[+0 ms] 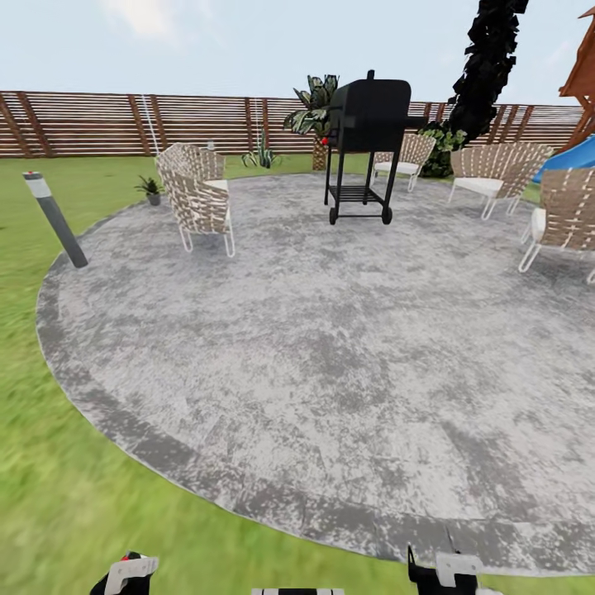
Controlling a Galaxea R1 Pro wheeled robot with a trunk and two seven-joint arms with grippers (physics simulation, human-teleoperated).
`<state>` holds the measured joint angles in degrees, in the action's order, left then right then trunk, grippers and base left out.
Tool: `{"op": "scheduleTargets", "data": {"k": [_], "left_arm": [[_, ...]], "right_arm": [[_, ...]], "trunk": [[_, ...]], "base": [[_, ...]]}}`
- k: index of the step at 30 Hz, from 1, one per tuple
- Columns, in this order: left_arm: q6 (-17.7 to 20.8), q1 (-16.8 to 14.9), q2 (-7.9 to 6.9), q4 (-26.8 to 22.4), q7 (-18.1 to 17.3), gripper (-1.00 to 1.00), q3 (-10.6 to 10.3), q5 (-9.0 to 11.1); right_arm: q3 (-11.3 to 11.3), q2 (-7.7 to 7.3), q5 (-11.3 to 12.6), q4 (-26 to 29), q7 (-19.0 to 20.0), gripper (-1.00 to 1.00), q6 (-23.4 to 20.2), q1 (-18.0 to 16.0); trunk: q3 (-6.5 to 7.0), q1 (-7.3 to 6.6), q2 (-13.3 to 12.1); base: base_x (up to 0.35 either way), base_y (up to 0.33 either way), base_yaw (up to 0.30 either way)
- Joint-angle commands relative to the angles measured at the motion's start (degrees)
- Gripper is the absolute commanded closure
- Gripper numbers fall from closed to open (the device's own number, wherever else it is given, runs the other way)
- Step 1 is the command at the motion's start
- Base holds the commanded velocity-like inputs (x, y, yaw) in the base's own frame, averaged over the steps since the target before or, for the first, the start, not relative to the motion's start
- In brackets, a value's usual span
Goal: Pick up the pesticide atomizer in the garden and spray insectifuge to fully cover both potted plants in the garden.
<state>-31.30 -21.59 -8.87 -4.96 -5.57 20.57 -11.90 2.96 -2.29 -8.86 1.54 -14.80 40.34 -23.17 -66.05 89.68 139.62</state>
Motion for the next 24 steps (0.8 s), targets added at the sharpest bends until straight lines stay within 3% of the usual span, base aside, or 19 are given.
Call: {"op": "scheduleTargets", "data": {"k": [1,24], "left_arm": [[-0.16,-0.03,-0.01,0.04,-0.32,1.00,0.52,-0.32],[-0.17,-0.03,0.08,0.04,-0.32,1.00,0.52,-0.38]], "right_arm": [[0.30,0.01,-0.59,-0.05,-0.32,-1.00,0.09,-0.03],[0.30,0.01,-0.62,-0.05,-0.32,-1.00,0.09,-0.03]], "trunk": [[-0.05,0.02,0.02],[-0.05,0.02,0.02]], "base": [[0.336,-0.075,0.000],[0.336,-0.075,0.000]]}}
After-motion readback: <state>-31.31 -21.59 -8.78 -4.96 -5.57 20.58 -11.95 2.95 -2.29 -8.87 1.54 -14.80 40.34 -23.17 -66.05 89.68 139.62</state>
